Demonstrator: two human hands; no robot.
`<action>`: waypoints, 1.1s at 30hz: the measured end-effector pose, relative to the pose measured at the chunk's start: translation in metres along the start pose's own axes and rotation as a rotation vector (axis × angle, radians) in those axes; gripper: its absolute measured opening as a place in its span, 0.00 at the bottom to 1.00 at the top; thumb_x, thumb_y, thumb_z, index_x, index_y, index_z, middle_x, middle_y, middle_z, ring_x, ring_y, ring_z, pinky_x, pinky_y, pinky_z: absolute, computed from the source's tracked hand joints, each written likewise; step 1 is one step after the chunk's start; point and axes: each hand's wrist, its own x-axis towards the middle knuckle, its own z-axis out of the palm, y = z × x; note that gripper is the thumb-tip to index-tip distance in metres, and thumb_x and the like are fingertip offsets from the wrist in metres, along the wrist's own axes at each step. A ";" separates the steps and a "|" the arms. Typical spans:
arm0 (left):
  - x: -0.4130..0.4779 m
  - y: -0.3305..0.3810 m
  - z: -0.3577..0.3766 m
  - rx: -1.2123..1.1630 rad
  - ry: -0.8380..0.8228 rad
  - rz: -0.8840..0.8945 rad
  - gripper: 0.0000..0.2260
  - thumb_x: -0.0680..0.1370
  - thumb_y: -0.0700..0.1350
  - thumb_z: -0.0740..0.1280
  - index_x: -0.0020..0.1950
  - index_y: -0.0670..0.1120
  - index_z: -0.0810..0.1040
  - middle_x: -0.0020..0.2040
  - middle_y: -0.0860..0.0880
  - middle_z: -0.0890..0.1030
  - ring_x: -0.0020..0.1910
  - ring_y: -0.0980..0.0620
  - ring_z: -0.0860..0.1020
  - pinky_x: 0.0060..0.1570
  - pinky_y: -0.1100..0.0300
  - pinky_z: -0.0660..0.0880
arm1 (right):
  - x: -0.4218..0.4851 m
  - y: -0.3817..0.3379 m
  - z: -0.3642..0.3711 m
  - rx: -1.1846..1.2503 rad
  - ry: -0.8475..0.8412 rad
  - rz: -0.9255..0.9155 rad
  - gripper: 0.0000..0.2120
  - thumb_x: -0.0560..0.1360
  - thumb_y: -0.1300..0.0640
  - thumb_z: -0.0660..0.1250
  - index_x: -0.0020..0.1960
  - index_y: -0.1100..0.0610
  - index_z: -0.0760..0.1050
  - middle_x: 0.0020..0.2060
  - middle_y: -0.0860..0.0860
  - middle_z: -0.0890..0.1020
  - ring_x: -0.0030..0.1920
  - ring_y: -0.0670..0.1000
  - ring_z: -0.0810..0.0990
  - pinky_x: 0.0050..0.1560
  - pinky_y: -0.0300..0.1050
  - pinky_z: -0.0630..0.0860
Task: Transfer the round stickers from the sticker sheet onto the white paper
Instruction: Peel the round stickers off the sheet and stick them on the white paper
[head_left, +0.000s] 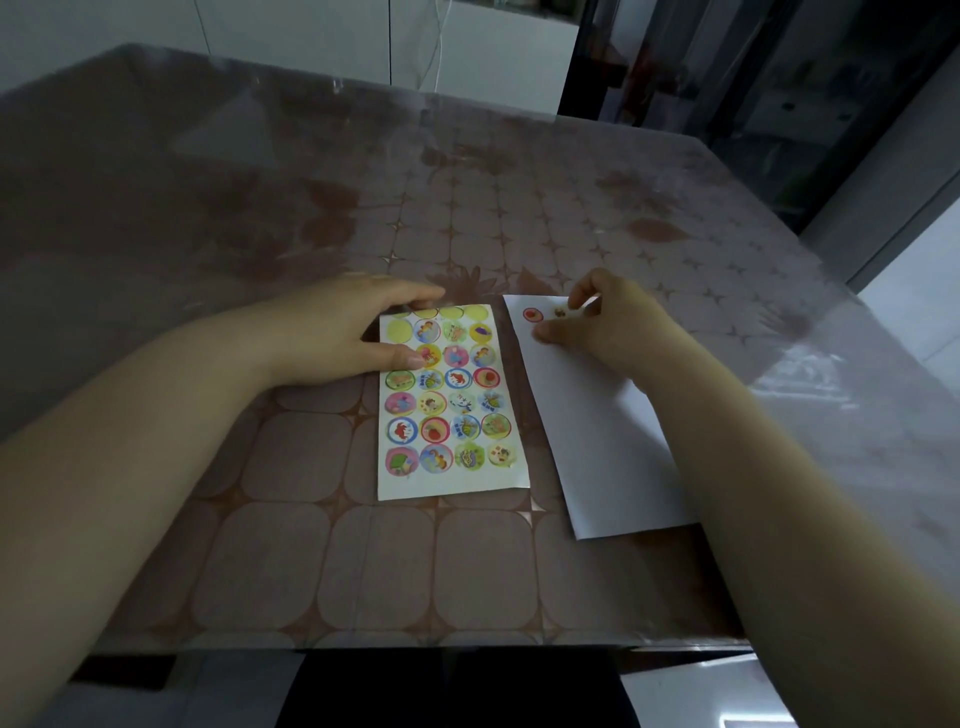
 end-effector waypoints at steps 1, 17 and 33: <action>0.000 0.001 0.000 -0.029 0.006 -0.001 0.30 0.72 0.51 0.69 0.71 0.55 0.62 0.63 0.57 0.70 0.61 0.59 0.65 0.54 0.67 0.59 | 0.000 0.000 0.001 -0.034 -0.010 -0.006 0.16 0.68 0.46 0.72 0.45 0.54 0.69 0.35 0.45 0.70 0.38 0.48 0.71 0.35 0.42 0.66; 0.003 0.005 0.001 -0.314 0.137 -0.030 0.38 0.64 0.44 0.77 0.69 0.55 0.64 0.49 0.63 0.69 0.48 0.60 0.72 0.49 0.72 0.68 | -0.020 -0.029 0.051 -0.174 0.262 -0.838 0.11 0.67 0.51 0.70 0.48 0.53 0.82 0.42 0.51 0.78 0.44 0.56 0.77 0.46 0.47 0.65; 0.004 0.000 0.002 -0.377 0.149 0.014 0.34 0.61 0.49 0.75 0.65 0.57 0.68 0.49 0.62 0.70 0.44 0.65 0.74 0.54 0.62 0.72 | -0.020 -0.032 0.058 -0.161 0.291 -0.862 0.06 0.66 0.53 0.71 0.42 0.51 0.82 0.40 0.47 0.82 0.43 0.53 0.77 0.46 0.45 0.62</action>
